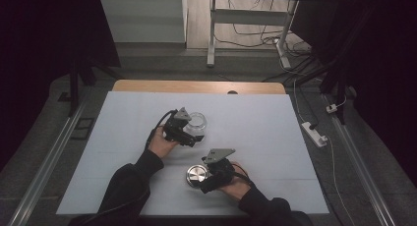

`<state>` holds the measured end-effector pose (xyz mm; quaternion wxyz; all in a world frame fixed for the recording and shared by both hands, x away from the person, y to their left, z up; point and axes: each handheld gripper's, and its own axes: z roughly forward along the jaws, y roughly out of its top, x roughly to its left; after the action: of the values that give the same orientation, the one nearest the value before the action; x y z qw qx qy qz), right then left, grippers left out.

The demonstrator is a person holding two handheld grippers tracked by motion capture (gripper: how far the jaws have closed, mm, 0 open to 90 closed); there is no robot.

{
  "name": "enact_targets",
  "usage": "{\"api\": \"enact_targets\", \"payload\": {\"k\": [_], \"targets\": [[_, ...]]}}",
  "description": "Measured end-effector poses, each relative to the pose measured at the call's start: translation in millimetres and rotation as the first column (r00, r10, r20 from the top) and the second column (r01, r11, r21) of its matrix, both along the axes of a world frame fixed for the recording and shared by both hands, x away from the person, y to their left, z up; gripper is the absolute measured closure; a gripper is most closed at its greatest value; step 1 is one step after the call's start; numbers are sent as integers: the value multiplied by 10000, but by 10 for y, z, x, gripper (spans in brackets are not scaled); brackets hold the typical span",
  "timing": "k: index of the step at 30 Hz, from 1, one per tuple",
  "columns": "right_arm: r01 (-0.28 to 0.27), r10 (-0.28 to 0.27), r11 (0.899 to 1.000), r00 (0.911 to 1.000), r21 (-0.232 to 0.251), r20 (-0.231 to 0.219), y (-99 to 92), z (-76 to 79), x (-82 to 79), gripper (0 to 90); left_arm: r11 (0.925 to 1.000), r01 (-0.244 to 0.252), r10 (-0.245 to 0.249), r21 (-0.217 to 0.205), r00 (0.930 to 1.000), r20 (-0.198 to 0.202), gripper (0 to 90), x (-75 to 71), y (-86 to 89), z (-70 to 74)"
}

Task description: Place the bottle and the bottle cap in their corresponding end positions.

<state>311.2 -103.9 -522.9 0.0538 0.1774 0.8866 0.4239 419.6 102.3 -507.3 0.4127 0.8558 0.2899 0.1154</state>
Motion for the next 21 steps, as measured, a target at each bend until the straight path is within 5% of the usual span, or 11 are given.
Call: {"api": "enact_targets", "payload": {"k": [12,21], "targets": [[95,-94,9999,10000,138,-30,-43,53,-4,71,9999,-86,89,109,9997,-212,0,-121,133,3],[249,-248,9989,9997,389,-21,-112,126,-1,54,9997,-43,38,-226,9997,-228,0,-226,258,55]]}}
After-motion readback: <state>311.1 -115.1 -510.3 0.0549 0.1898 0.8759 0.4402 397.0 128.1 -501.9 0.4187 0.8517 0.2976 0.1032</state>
